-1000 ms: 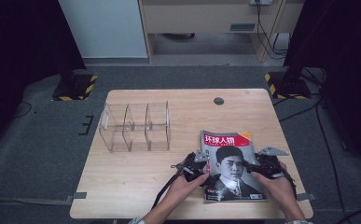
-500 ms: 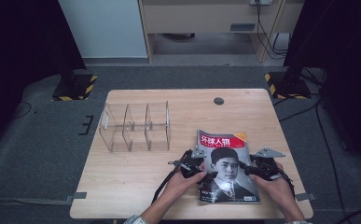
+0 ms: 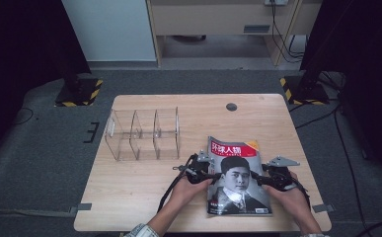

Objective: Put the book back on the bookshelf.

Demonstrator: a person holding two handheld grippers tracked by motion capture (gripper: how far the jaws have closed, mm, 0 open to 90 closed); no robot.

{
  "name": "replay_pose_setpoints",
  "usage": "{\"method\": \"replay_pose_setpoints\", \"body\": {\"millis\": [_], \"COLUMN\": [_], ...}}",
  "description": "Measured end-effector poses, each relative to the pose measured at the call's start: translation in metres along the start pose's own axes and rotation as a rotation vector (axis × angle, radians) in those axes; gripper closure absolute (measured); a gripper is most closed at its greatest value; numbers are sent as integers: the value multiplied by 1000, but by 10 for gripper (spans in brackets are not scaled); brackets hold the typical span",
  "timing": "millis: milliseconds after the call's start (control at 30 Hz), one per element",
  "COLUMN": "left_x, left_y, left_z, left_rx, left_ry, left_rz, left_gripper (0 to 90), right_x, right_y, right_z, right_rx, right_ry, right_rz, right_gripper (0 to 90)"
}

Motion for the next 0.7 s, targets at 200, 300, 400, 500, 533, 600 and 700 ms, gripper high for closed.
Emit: {"method": "replay_pose_setpoints", "body": {"millis": [200,300,400,500,533,600,700], "left_x": [-2,-3,-4,-2,-1,2,6], "left_y": [2,3,2,-2,-3,-3,-4], "left_z": [1,3,7,14,17,23,32], "left_rx": [-1,12,34,39,37,37,29], "left_ry": [4,-19,-38,-21,-14,7,26], "left_rz": [-12,-16,-24,-41,-43,-51,-52], "left_gripper": [610,605,544,454,437,420,428], "right_x": [-4,-6,-6,-6,-6,-6,-6], "right_y": [-5,-9,-10,-10,-10,-10,-10], "right_z": [5,8,9,8,8,8,8], "right_rx": [0,-6,-3,-10,-10,-9,-9], "right_ry": [-18,-30,-18,-12,-11,-10,-7], "right_rz": [-14,-15,-16,-16,-15,-14,-14], "right_gripper": [370,384,387,389,389,391,395]}}
Point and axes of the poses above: each handheld gripper's, and its own axes: y roughly backward along the jaws, z roughly out of its top, x roughly to its left, the point moved 8 cm from there along -y, roughly forward along the jaws, and after that the axes turned 1 degree about z, right-handed, at the moved point
